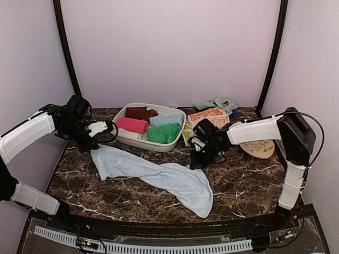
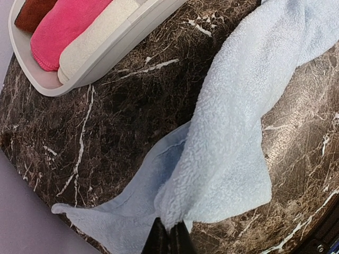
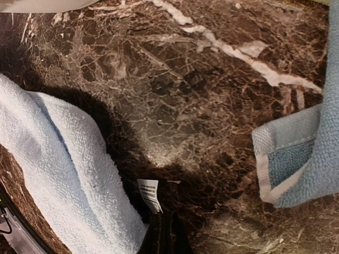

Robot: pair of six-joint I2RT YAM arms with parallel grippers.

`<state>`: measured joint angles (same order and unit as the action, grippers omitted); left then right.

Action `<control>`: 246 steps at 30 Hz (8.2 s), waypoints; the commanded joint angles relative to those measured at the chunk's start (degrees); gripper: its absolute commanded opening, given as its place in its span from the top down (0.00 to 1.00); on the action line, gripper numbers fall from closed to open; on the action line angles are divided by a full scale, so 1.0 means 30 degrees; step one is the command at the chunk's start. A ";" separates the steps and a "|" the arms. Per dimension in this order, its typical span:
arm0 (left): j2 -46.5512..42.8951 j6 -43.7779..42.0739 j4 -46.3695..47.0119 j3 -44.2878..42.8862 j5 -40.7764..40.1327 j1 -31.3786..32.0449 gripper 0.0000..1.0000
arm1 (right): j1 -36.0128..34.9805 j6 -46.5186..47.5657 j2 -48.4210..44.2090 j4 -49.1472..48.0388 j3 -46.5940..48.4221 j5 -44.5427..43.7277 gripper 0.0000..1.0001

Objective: Roll the towels
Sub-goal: Adjust the towel at the center of the board, then pick up the towel from the center of the board, then put down the towel at the center of the board, then adjust the towel at the center of the board.

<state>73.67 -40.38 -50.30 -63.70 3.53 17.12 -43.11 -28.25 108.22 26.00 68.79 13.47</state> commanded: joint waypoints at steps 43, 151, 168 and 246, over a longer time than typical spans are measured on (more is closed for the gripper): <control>0.3357 -0.1444 0.4866 0.3286 -0.0061 -0.5228 0.43 | -0.4643 -0.3455 -1.4676 0.2820 -0.7359 -0.8364 1.00; -0.2170 0.0794 0.1761 -0.3016 0.2131 -0.7229 1.00 | -0.4818 -0.0614 -0.6993 -0.0258 -0.5799 -0.2619 1.00; -0.2195 0.0760 0.1622 -0.2534 0.2449 -0.7224 1.00 | -0.0133 0.1243 -0.3831 0.0362 -0.2615 -0.1439 0.50; -0.2328 0.1008 0.0985 -0.3630 0.2027 -0.7230 1.00 | -0.0696 0.2601 -0.6788 0.1442 -0.2562 -0.2544 0.33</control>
<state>66.72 -37.10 -46.85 -74.17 9.17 -4.29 -47.20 -25.08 83.77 31.59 58.13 2.11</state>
